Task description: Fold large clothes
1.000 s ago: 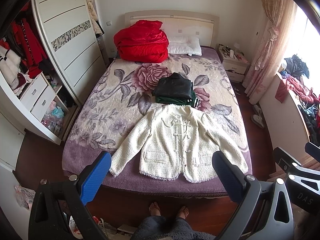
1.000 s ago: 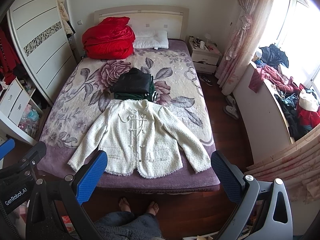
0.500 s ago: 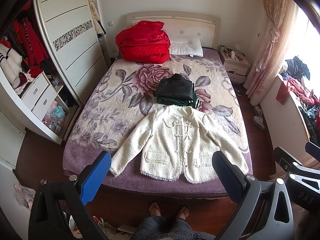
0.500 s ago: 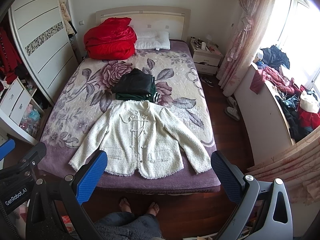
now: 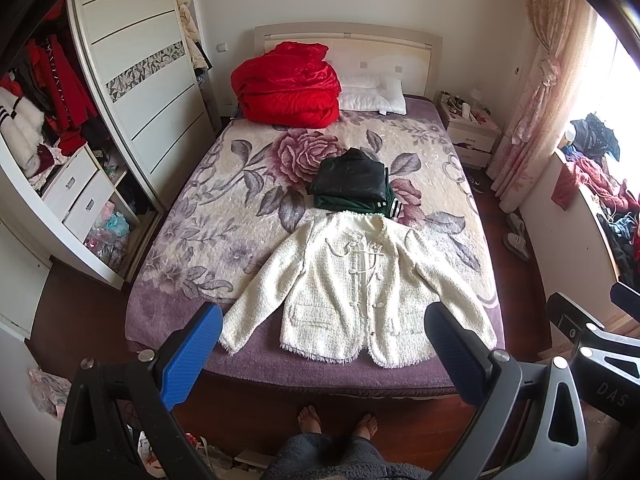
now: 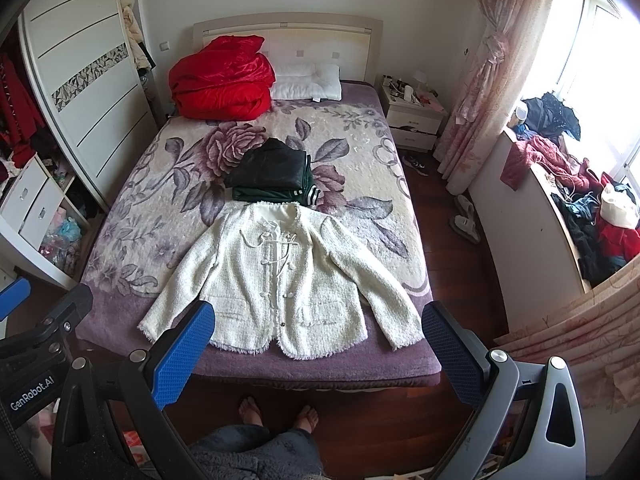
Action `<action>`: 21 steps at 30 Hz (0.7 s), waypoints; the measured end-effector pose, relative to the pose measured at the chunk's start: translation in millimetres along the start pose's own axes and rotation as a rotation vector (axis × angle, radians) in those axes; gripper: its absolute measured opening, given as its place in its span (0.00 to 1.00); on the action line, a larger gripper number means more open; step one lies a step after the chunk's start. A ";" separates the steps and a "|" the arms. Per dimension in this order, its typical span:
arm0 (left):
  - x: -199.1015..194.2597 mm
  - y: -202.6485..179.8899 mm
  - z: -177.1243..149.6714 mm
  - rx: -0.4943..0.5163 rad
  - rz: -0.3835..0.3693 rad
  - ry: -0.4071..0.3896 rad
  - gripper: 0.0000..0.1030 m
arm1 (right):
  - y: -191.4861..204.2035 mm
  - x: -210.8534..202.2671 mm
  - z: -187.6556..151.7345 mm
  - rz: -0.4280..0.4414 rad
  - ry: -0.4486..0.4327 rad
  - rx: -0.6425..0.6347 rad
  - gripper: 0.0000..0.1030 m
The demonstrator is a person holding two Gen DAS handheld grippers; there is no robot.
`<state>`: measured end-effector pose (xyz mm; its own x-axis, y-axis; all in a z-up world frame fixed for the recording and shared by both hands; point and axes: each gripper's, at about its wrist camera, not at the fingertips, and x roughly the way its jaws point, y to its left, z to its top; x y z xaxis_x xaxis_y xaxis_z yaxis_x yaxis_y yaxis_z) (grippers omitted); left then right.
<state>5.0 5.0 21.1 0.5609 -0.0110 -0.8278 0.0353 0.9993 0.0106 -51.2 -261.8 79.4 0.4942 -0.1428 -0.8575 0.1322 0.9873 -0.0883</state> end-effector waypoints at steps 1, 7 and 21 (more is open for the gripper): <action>-0.4 0.2 0.4 -0.001 -0.001 0.000 1.00 | 0.8 -0.2 0.2 0.000 0.000 0.000 1.00; -2.1 1.8 4.2 -0.001 -0.002 0.000 1.00 | 0.4 0.4 -0.9 0.000 0.001 0.002 1.00; 0.8 -1.1 10.8 0.005 -0.004 0.003 1.00 | 16.5 -10.7 13.0 0.001 0.000 -0.002 1.00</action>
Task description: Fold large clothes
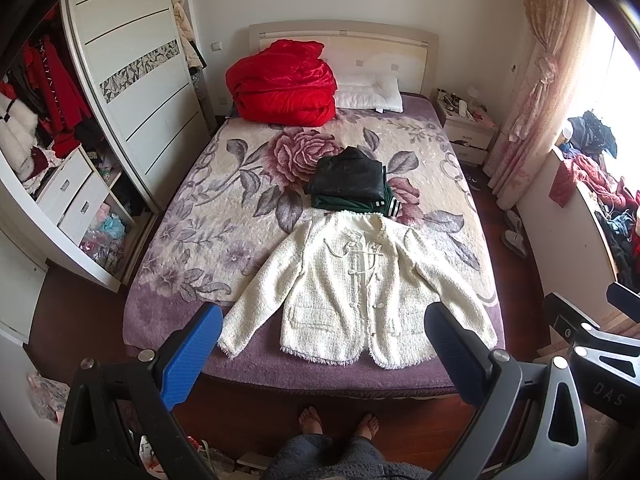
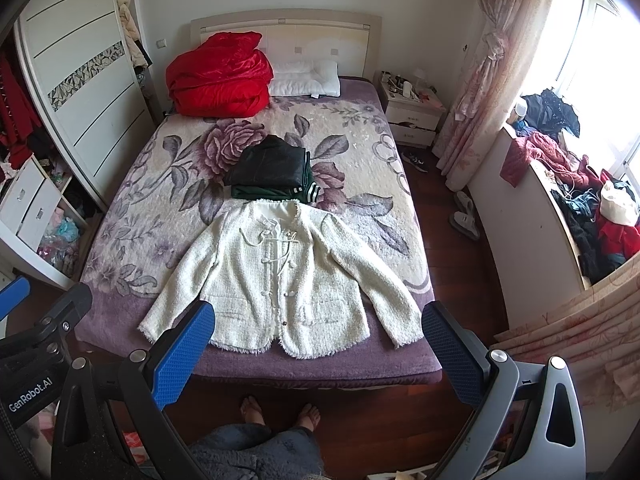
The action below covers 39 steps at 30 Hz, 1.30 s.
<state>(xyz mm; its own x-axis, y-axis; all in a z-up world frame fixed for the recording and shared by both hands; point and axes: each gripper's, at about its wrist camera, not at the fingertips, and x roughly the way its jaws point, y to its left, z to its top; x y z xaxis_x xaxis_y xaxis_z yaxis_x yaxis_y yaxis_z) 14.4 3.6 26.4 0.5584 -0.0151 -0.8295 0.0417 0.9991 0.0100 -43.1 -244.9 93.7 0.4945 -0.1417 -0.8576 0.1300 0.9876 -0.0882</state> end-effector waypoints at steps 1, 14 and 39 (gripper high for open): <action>1.7 0.4 2.9 0.005 0.001 0.002 1.00 | -0.2 0.5 -0.2 0.001 0.000 0.000 1.00; 153.6 14.2 22.4 0.076 0.124 -0.011 1.00 | -38.7 142.9 -3.1 -0.036 0.103 0.258 0.99; 542.5 -80.7 -90.9 0.146 0.313 0.521 1.00 | -367.0 704.6 -337.2 0.123 0.591 1.363 0.70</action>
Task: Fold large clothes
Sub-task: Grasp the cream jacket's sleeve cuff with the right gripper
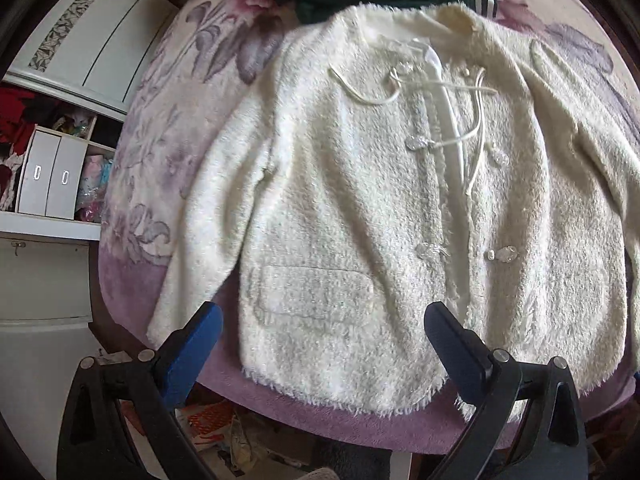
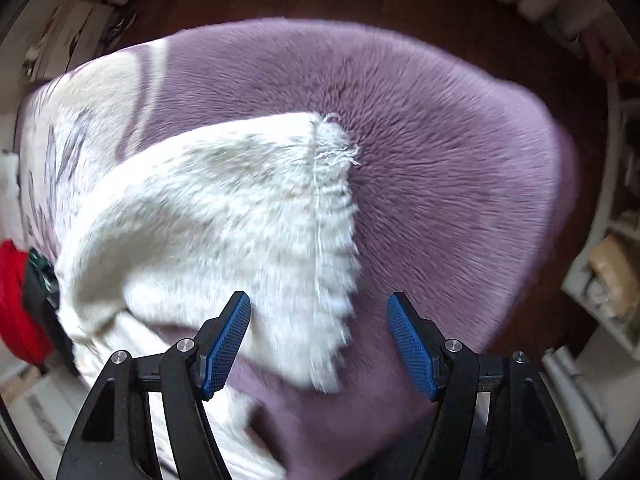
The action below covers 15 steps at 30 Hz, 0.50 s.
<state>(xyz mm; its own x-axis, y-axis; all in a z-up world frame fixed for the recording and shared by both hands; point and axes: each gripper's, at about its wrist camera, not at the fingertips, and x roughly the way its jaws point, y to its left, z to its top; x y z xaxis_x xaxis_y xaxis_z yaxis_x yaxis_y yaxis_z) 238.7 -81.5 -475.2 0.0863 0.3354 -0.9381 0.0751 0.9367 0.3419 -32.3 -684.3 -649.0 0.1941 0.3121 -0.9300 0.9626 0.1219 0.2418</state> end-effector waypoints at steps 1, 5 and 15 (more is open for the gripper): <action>6.2 -6.6 2.2 0.008 -0.008 0.011 1.00 | -0.2 7.1 4.1 0.020 0.011 0.018 0.61; 22.4 -32.0 13.6 0.075 -0.052 0.025 1.00 | 9.4 -1.6 7.0 0.189 0.019 0.045 0.12; 42.9 -41.7 18.1 0.142 -0.063 0.044 1.00 | -3.4 -30.7 34.6 -0.048 -0.002 -0.025 0.19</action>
<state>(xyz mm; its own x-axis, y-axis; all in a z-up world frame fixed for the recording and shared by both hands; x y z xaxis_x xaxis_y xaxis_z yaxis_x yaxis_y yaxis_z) 257.3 -108.0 -528.6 0.0339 0.2838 -0.9583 0.2185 0.9335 0.2842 -35.0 -726.9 -630.8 0.1478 0.3035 -0.9413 0.9658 0.1605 0.2034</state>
